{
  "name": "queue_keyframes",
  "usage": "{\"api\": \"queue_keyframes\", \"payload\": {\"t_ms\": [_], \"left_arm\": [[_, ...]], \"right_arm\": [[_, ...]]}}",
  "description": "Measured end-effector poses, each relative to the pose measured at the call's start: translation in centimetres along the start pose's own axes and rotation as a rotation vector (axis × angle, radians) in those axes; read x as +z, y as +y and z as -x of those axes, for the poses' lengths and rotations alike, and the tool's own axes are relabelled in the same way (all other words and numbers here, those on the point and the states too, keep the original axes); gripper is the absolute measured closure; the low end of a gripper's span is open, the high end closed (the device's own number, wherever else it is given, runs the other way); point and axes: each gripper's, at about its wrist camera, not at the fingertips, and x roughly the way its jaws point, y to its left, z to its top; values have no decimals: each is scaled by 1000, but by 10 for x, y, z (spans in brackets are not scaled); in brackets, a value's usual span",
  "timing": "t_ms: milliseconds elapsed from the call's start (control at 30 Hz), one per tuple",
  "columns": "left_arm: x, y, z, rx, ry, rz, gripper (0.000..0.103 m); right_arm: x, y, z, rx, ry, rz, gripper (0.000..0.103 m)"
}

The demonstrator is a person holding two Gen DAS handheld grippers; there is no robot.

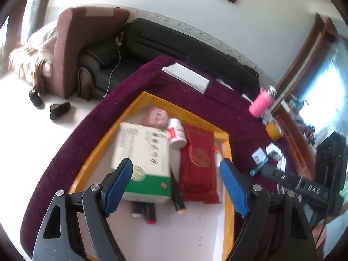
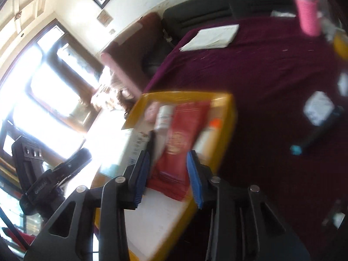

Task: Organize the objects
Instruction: 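Move both open tools back over the clutter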

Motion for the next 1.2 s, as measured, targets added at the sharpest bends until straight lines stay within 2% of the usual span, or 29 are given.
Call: {"api": "queue_keyframes", "payload": {"t_ms": [67,133,167,267,367,433,500,600,667,833,900,967,1067,1133,1200], "left_arm": [[-12,-22,-6,-34,10,-39,25],[-24,-38,-14,-35,22,-65,25],[-28,-44,-18,-22,30,-73,25],[-45,-56,-41,80,113,-96,25],[-58,-65,-55,135,160,-128,25],[-58,-70,-51,157,133,-156,25],[-57,-78,-47,148,106,-181,25],[-60,-95,-58,173,123,-247,25],[-59,-102,-60,153,122,-248,25],[-64,-106,-82,37,231,-140,25],[-68,-112,-84,3,251,-140,25],[-66,-115,-75,-16,222,-123,26],[-54,-100,-43,-81,153,-33,25],[-46,-78,-6,-80,57,6,25],[-40,-55,26,-34,-29,26,25]], "right_arm": [[-9,-27,26,-57,-43,-28,67],[-24,-57,45,-84,-68,-96,62],[-30,-73,60,-80,-75,-132,62],[-48,-103,83,-39,-98,-227,62],[-54,-115,91,-16,-121,-255,62],[-59,-118,95,-12,-133,-252,62],[-58,-120,91,-5,-144,-256,62],[-57,-125,85,13,-153,-276,62],[-59,-133,87,14,-158,-288,62],[-65,-144,100,14,-175,-301,62],[-65,-144,101,20,-175,-299,62],[-62,-139,101,17,-164,-277,62],[-55,-117,96,24,-129,-203,62],[-48,-92,88,68,-86,-130,60],[-41,-61,71,149,-14,-59,55]]}}
